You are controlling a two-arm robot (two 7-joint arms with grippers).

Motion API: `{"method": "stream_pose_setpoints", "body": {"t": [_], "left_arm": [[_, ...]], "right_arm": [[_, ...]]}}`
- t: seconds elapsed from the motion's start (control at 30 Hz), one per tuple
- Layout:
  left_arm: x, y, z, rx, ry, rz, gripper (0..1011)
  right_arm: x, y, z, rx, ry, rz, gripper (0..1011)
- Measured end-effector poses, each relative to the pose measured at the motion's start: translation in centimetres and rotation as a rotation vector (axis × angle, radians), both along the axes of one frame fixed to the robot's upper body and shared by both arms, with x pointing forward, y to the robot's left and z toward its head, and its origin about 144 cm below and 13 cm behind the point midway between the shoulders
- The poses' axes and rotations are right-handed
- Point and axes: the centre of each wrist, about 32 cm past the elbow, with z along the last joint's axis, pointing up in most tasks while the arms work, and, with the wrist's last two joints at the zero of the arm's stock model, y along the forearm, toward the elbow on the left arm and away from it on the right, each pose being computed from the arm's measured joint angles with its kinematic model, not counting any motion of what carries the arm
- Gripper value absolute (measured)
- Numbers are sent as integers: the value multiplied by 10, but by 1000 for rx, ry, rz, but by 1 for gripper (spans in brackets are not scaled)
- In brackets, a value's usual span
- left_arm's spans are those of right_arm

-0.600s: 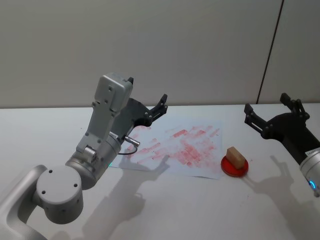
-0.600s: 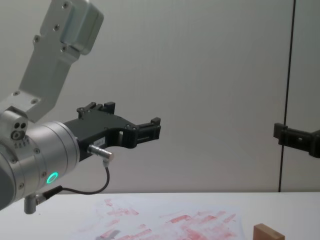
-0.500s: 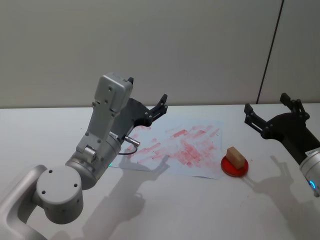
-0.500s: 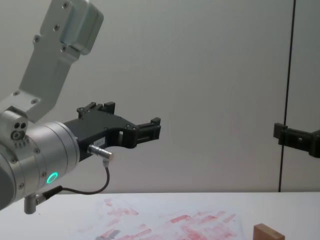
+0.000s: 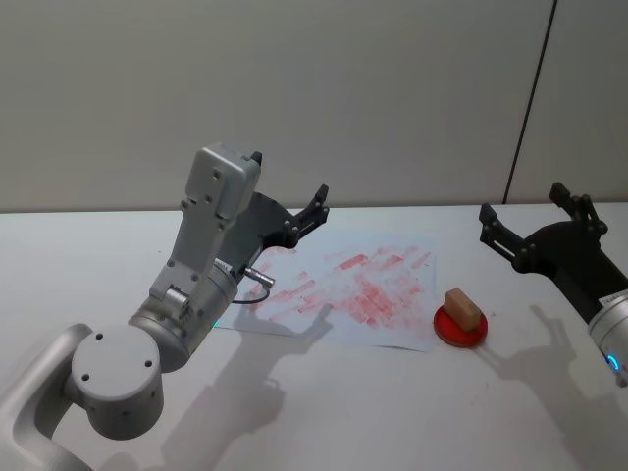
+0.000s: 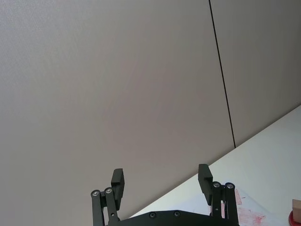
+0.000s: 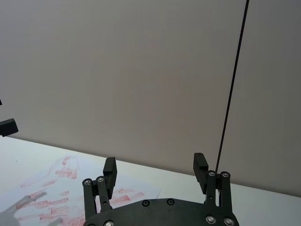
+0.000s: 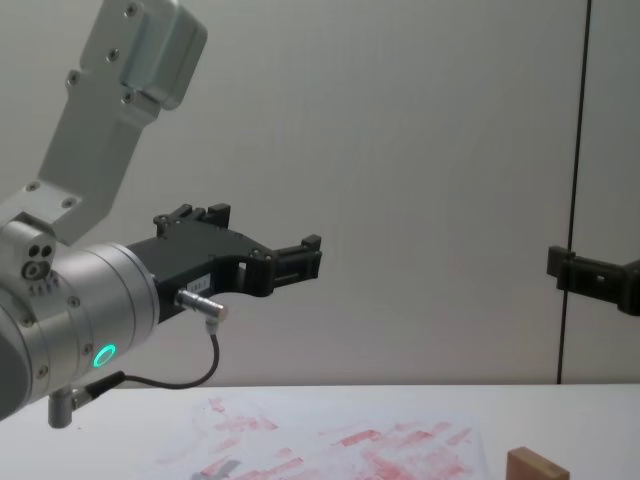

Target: Use the one hand to pick up the stamp and affix it onto the A4 paper.

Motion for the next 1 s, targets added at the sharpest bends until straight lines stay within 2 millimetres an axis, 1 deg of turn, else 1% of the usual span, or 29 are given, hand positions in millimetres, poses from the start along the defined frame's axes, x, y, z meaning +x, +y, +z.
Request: {"method": "stream_pose_setpoints", "body": {"t": [0.47,0.73,1.0], "left_arm": [[0,0,0,0,0,0,1001],[0,0,0,0,0,0,1001],[0,0,0,0,0,0,1002]], "right_arm": [[1,-2,0,0,1,3,1001],[1,-14,0,3,21,6,1001],[-7,-26,-1,2,64,-17,1001]]}}
